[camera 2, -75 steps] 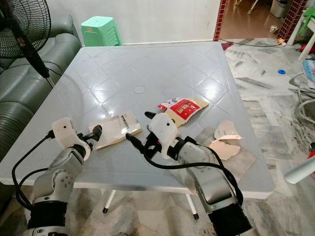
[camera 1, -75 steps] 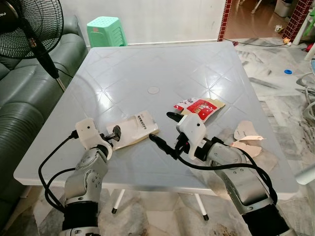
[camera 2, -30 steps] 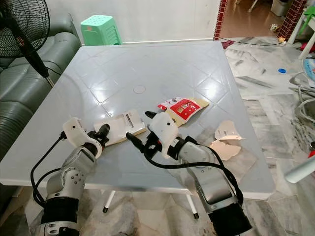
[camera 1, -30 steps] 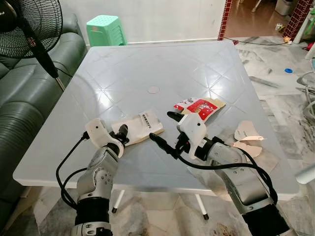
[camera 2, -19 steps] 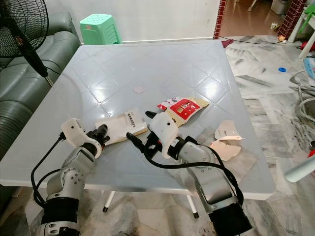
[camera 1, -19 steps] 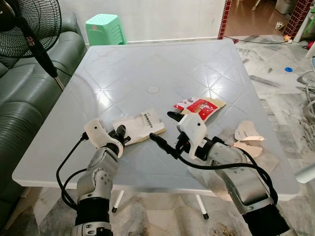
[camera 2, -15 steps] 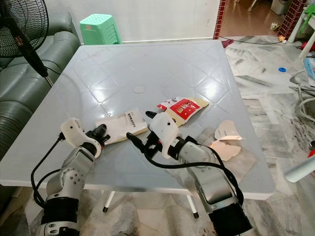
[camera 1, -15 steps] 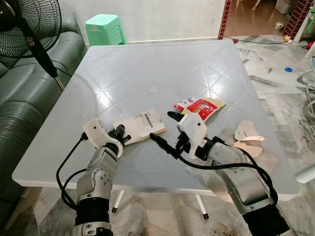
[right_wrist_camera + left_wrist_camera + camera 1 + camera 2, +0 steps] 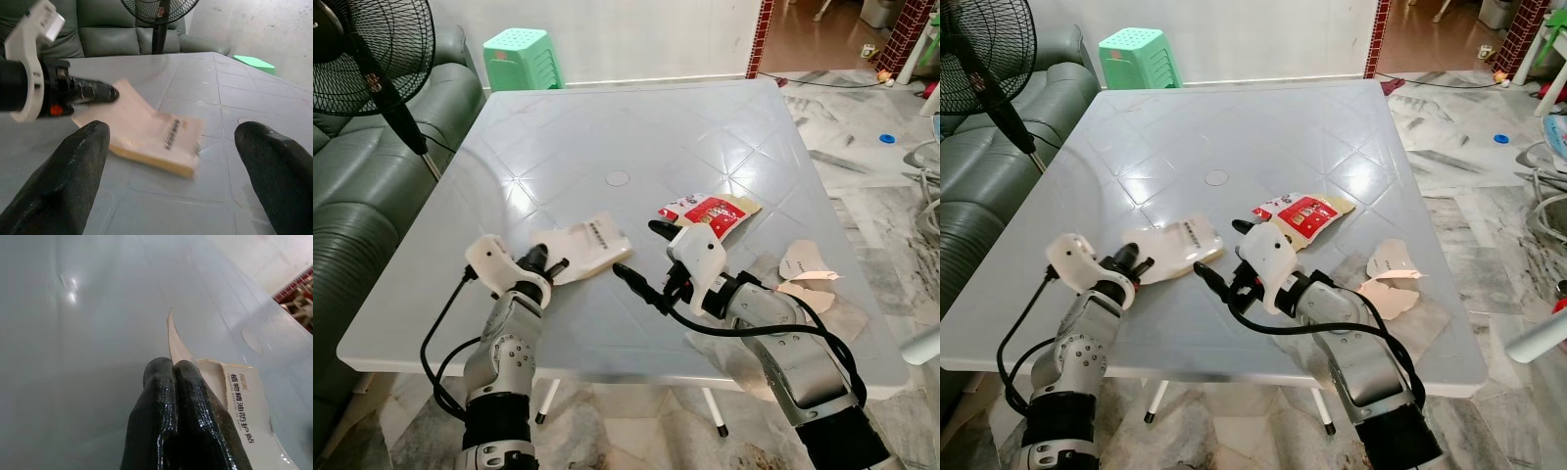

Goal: Picking trash to rubbish bin

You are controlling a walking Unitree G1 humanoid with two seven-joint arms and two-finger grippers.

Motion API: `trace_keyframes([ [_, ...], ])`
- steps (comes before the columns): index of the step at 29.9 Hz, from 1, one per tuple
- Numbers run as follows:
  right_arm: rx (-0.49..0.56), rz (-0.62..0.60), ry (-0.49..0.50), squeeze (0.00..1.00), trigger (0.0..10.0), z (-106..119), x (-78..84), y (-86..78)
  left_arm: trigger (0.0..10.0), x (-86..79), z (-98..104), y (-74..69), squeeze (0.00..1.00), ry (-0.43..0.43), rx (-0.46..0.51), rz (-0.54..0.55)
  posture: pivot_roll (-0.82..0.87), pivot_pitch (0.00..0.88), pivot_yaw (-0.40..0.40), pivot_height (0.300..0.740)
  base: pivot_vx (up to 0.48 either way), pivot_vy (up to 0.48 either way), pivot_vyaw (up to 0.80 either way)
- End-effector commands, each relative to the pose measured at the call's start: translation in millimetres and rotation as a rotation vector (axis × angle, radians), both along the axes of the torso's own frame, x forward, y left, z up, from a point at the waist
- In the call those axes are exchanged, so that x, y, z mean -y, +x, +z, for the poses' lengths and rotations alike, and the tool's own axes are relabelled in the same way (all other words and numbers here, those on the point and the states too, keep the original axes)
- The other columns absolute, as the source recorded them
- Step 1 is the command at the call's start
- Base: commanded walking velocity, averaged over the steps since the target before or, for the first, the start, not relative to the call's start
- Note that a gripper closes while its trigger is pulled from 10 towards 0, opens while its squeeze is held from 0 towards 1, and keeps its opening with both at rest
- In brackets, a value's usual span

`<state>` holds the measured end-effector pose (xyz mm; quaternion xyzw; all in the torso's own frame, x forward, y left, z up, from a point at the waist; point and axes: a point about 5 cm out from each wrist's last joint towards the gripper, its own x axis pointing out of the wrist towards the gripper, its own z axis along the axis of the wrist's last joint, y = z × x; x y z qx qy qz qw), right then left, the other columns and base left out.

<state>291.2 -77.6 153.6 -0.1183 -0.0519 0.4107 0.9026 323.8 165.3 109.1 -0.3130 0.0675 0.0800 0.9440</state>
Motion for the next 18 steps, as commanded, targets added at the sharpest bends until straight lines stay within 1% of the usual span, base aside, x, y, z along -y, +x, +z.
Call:
trace_keyframes([
  [1,0.017,0.004,-0.005,0.13,10.0,2.8,-0.6,1.9,0.0,-9.3,25.9,4.2,0.00,0.076,0.115,0.041,-0.04,0.049,0.059,0.740,0.000,0.000,0.00],
  [3,0.016,0.004,-0.005,0.13,10.0,2.8,-0.7,2.0,0.0,-9.4,27.9,4.5,0.00,0.078,0.126,0.041,-0.04,0.049,0.059,0.740,0.000,0.000,0.00],
  [7,0.019,0.004,-0.005,0.13,10.0,2.8,-1.8,2.5,0.0,-7.2,47.2,5.3,0.00,0.169,0.232,0.028,-0.04,0.048,0.058,0.740,0.000,0.000,0.00],
  [9,0.020,0.003,-0.005,0.12,10.0,3.0,-1.8,2.8,0.0,-3.3,59.1,4.4,0.00,0.254,0.301,0.016,-0.04,0.048,0.058,0.740,0.000,0.000,0.00],
  [11,0.020,0.001,-0.004,0.13,10.0,3.2,-1.8,3.0,0.0,2.3,69.7,2.5,0.00,0.360,0.366,-0.009,-0.04,0.048,0.058,0.740,0.000,0.000,0.00],
  [12,0.021,-0.003,0.001,0.13,10.0,3.5,-2.1,3.7,0.0,8.8,75.3,0.1,0.00,0.438,0.408,-0.036,-0.04,0.048,0.058,0.740,0.000,0.000,0.00],
  [13,0.021,-0.005,0.002,0.13,10.0,3.6,-2.3,4.0,0.0,10.5,76.1,-0.7,0.00,0.454,0.417,-0.042,-0.04,0.048,0.058,0.740,0.000,0.000,0.00],
  [14,0.023,-0.008,0.005,0.12,10.0,4.0,-2.9,4.7,0.0,12.8,75.8,-2.3,0.00,0.497,0.418,-0.050,-0.04,0.048,0.058,0.740,0.000,0.000,0.00],
  [16,0.027,-0.014,0.009,0.12,10.0,4.8,-3.5,5.6,0.0,13.3,74.4,-4.0,0.00,0.533,0.416,-0.045,-0.04,0.048,0.058,0.740,0.000,0.000,0.00],
  [17,0.041,-0.049,0.021,0.12,10.0,6.8,-2.5,8.8,0.0,12.7,70.4,-6.9,0.00,0.587,0.408,-0.037,-0.03,0.046,0.059,0.740,0.000,0.000,0.00],
  [18,0.047,-0.065,0.025,0.12,10.0,7.5,-1.9,10.2,0.0,12.6,69.0,-8.0,0.00,0.604,0.405,-0.034,-0.03,0.046,0.059,0.740,0.000,0.000,0.00],
])
